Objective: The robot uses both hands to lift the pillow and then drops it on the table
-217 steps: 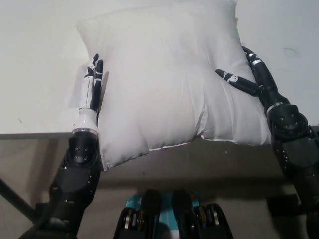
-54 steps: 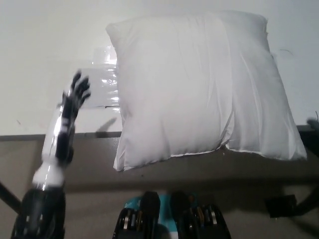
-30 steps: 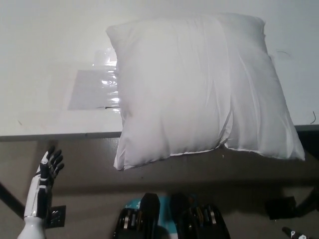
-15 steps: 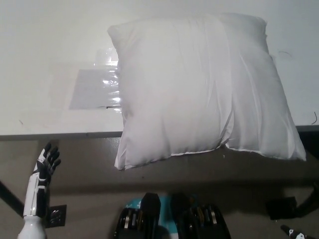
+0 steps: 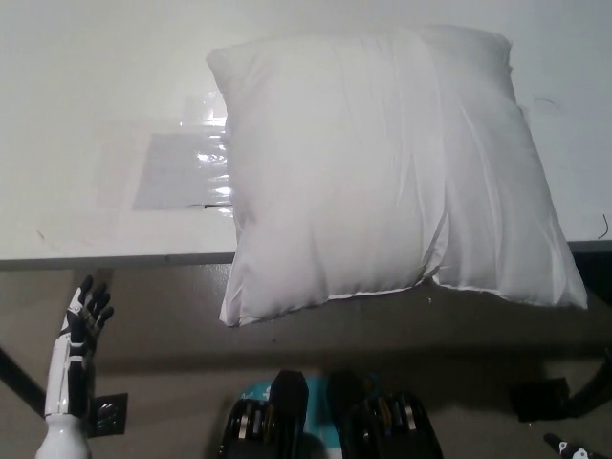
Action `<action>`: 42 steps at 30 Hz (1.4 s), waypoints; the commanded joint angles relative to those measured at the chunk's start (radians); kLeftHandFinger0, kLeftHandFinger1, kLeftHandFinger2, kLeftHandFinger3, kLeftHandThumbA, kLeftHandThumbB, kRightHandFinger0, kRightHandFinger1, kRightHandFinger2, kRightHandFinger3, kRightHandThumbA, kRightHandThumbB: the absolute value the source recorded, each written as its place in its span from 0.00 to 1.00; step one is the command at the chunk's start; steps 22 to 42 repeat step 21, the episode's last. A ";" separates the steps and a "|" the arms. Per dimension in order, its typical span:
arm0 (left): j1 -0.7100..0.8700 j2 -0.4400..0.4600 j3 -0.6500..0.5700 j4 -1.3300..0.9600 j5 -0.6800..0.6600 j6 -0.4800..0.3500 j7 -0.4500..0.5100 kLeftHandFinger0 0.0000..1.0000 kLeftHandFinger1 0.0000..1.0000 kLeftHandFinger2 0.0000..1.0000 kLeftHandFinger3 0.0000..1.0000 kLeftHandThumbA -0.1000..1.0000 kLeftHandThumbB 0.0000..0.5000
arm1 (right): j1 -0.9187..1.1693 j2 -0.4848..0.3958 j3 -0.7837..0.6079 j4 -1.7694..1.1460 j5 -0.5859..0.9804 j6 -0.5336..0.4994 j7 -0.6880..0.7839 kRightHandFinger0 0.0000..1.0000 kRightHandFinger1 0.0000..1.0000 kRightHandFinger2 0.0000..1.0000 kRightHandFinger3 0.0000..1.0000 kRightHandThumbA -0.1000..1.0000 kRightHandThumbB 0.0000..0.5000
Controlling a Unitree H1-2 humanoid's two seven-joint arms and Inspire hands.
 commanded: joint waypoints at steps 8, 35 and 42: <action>-0.021 0.014 0.017 -0.011 0.010 -0.045 -0.008 1.00 1.00 1.00 1.00 1.00 0.56 | -0.002 -0.016 -0.005 -0.012 -0.013 -0.055 -0.027 1.00 1.00 1.00 1.00 1.00 0.54; -0.019 0.009 0.019 -0.023 0.009 -0.045 -0.010 1.00 1.00 1.00 1.00 1.00 0.59 | -0.009 -0.023 -0.005 -0.006 -0.030 -0.055 -0.041 1.00 1.00 1.00 1.00 1.00 0.53; -0.019 0.009 0.019 -0.023 0.009 -0.045 -0.010 1.00 1.00 1.00 1.00 1.00 0.59 | -0.009 -0.023 -0.005 -0.006 -0.030 -0.055 -0.041 1.00 1.00 1.00 1.00 1.00 0.53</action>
